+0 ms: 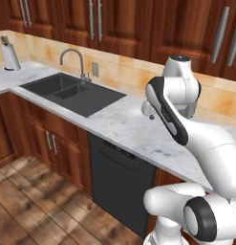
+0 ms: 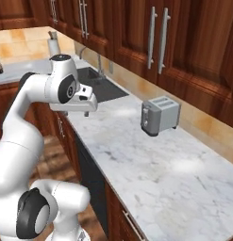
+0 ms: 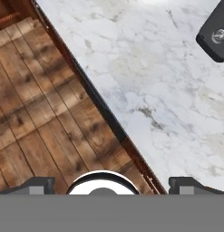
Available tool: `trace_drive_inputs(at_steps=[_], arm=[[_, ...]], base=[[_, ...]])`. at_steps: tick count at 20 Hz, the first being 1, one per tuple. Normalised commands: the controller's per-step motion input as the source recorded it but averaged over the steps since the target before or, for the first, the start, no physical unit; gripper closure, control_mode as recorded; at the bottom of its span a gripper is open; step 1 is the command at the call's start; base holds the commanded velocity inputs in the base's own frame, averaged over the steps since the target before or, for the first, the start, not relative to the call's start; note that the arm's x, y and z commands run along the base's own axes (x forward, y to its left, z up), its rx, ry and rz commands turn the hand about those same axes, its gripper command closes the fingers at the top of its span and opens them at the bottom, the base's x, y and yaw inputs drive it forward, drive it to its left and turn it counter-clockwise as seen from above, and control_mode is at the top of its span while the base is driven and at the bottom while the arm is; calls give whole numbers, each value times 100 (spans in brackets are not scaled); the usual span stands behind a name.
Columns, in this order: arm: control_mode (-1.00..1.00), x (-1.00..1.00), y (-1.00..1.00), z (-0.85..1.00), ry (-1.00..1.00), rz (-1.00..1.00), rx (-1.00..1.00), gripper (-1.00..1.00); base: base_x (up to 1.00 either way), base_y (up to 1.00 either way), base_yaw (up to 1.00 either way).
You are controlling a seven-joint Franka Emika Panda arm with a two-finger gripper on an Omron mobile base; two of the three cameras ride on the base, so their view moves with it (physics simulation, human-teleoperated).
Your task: Open the dishwasher door and pull out the top rack.
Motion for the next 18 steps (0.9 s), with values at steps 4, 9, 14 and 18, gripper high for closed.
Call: trace_drive_inputs(at_steps=[4, 9, 14, 18], arm=[[100, 0, 0, 0, 0, 0, 0, -100], [100, 0, 0, 0, 0, 0, 0, -100], [-100, 0, 0, -7, 1, 1, 0, -100], [-100, 1, 33, -64, 2, 12, -13, -100]], base=[[39, -47, 24], [47, -41, 21], [9, -4, 8], [0, 0, 0]])
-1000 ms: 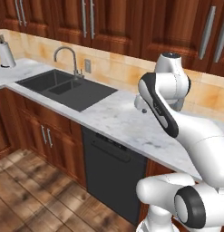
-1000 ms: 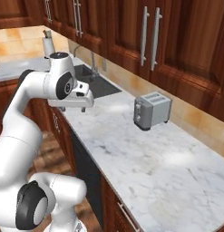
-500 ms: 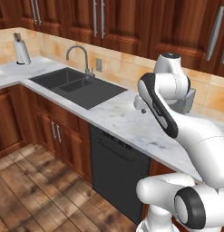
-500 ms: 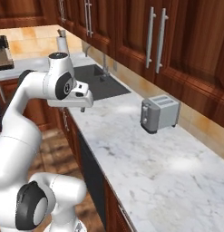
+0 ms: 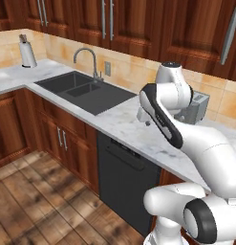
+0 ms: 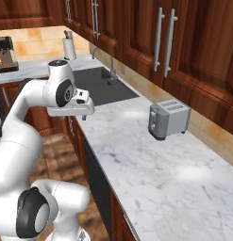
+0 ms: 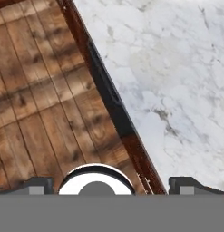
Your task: Open the dishwasher door and pull out the top rack.
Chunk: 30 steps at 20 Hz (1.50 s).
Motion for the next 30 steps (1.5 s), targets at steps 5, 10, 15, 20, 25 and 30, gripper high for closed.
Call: trace_drive_inputs(at_steps=[5, 10, 15, 20, 25, 30], arm=[[-100, 31, 97, -100, 6, 4, -36, -100], [-100, 44, 99, -99, 11, 7, -42, -100], [-100, 26, 68, -76, 17, 6, -28, -100], [-100, 23, 25, -56, 12, 1, -21, -100], [-100, 12, 0, -53, 5, 0, -13, -100], [-100, 23, -4, -53, 2, 0, -12, -100]], base=[[0, 0, 0], [0, 0, 0], [0, 0, 0], [0, 0, 0], [0, 0, 0], [0, 0, 0]])
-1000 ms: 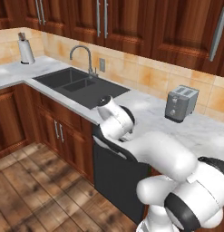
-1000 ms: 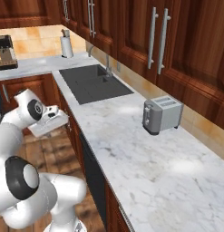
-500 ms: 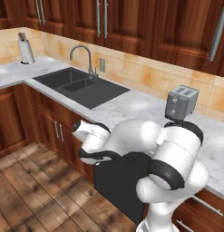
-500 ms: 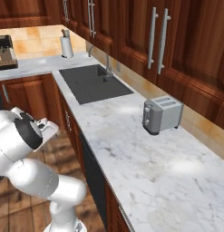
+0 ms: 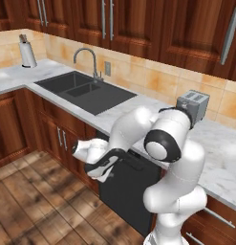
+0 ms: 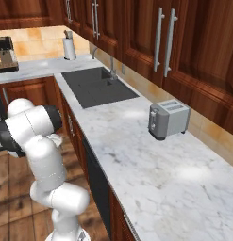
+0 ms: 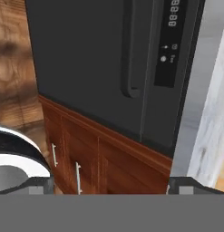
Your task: Open the dishwasher door and pull out the top rack.
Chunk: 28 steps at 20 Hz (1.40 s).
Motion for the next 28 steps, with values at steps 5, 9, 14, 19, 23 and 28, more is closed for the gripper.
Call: trace_drive_inputs(at_steps=[5, 9, 14, 19, 23, 28], arm=[[-100, 7, -29, -33, 0, 2, -13, -100], [-100, 6, -41, -37, 0, 0, -8, -100], [-100, 25, -31, -35, -1, 0, -9, -100], [-100, 39, -21, -17, 0, 0, -4, -100], [-100, 57, -16, -17, 0, 0, -4, -100], [-100, 55, -26, -25, 0, 0, -5, -100]], base=[[0, 0, 0], [0, 0, 0], [0, 0, 0], [0, 0, 0], [0, 0, 0], [0, 0, 0]])
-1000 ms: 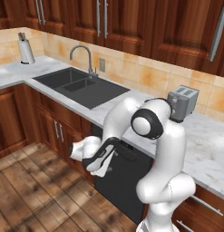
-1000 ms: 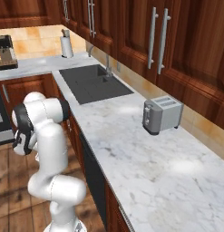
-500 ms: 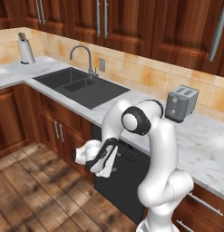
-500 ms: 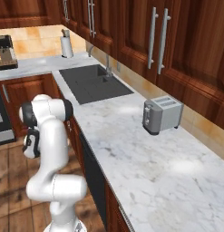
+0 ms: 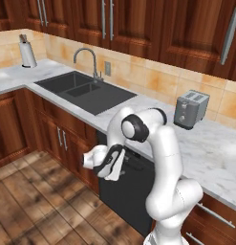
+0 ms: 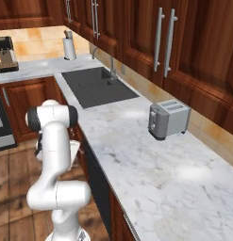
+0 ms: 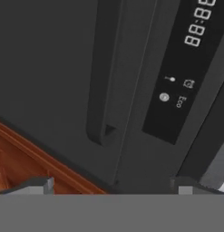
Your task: Open the dishwasher door and pull out the top rack.
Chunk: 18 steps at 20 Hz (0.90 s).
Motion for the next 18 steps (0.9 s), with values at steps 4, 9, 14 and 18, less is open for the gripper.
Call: trace_drive_inputs(at_steps=[4, 9, 14, 18], arm=[[-100, 35, -32, -44, 0, 0, -5, -100], [-100, 32, -28, -53, 0, 0, -8, -100], [-100, 39, -21, -47, 0, 0, -10, -100], [-100, 33, -18, -25, 0, 0, -8, -100]], base=[[0, 0, 0], [0, 0, 0], [0, 0, 0], [0, 0, 0]])
